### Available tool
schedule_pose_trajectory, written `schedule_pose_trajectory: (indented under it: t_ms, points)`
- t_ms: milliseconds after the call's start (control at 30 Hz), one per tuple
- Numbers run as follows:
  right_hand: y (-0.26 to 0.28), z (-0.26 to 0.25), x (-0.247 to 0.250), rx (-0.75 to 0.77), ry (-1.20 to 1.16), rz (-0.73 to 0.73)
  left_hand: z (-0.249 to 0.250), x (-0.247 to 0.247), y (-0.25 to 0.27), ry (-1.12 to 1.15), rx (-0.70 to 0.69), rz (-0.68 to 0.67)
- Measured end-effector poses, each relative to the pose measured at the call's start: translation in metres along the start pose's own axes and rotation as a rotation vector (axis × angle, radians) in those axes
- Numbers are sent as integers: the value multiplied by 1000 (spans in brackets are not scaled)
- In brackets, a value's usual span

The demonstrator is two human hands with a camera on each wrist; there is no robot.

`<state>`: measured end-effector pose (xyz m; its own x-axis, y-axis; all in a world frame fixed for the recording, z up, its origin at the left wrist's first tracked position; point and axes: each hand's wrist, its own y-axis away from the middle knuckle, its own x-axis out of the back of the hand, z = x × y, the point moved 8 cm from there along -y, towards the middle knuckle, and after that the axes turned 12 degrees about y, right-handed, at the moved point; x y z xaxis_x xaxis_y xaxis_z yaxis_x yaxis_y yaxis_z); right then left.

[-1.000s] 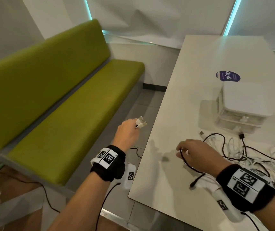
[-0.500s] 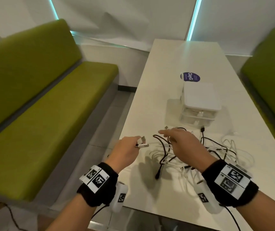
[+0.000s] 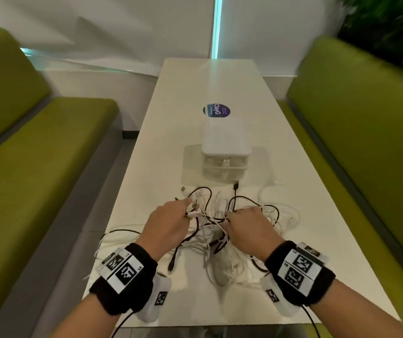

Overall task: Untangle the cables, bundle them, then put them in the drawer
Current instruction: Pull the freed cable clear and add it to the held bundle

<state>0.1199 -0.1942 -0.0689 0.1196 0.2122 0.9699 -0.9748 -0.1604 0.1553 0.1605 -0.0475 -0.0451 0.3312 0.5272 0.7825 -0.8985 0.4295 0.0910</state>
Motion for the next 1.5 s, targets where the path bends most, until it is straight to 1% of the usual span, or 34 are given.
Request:
schedule_pose_trajectory:
  t_ms: [33,100,167,233,300,333,367,433,467,500,533,633,700,767,833,933,1067,1133,1333,1400,1500]
  points:
    - [1,1,-1,7,-20,2,2,-10,-2,-40,3,-51]
    - [0,10,-2,13,-118,-46,7,-25,-2,-105,-1,-123]
    - [-4,24,1,-19,-288,-75,10,-31,-2,-110,3,-145]
    - [-15,49,16,-145,-377,32,6,-32,-4,-63,24,-139]
    - [-32,73,27,-286,-325,133,2,-33,-8,-18,40,-143]
    - [-41,80,25,-330,-288,120,1,-33,-9,-13,35,-148]
    - [-50,81,19,-351,-268,57,0,-32,-10,-9,31,-145]
    - [-63,73,-2,-347,-273,-125,0,-24,-11,27,31,-104]
    - [-65,68,-8,-347,-280,-170,-1,-19,-11,56,36,-76]
    - [-66,64,-10,-351,-289,-173,-2,-13,-11,94,42,-43]
    - [-67,63,-8,-359,-302,-147,-2,-7,-12,142,48,-6]
    - [-62,61,10,-383,-355,-28,-3,8,-10,279,55,92]
    - [-55,57,27,-358,-390,64,-4,13,-8,348,55,152]
    - [-47,47,48,-283,-434,175,-5,16,-5,422,50,193]
    - [-36,30,69,-192,-546,272,-6,17,-4,569,48,216]
    - [-21,-1,92,-81,-758,345,0,24,3,757,24,255]
    - [-12,-31,100,-4,-1089,378,5,31,11,914,-12,244]
    - [-12,-37,99,5,-1194,387,3,32,14,963,-44,223]
    - [-14,-60,96,118,-1304,313,-4,30,22,1108,-38,167]
    - [-16,-64,93,131,-1348,281,-6,28,22,1172,-38,150]
    - [-17,-64,89,131,-1360,278,-8,26,24,1293,-18,135]
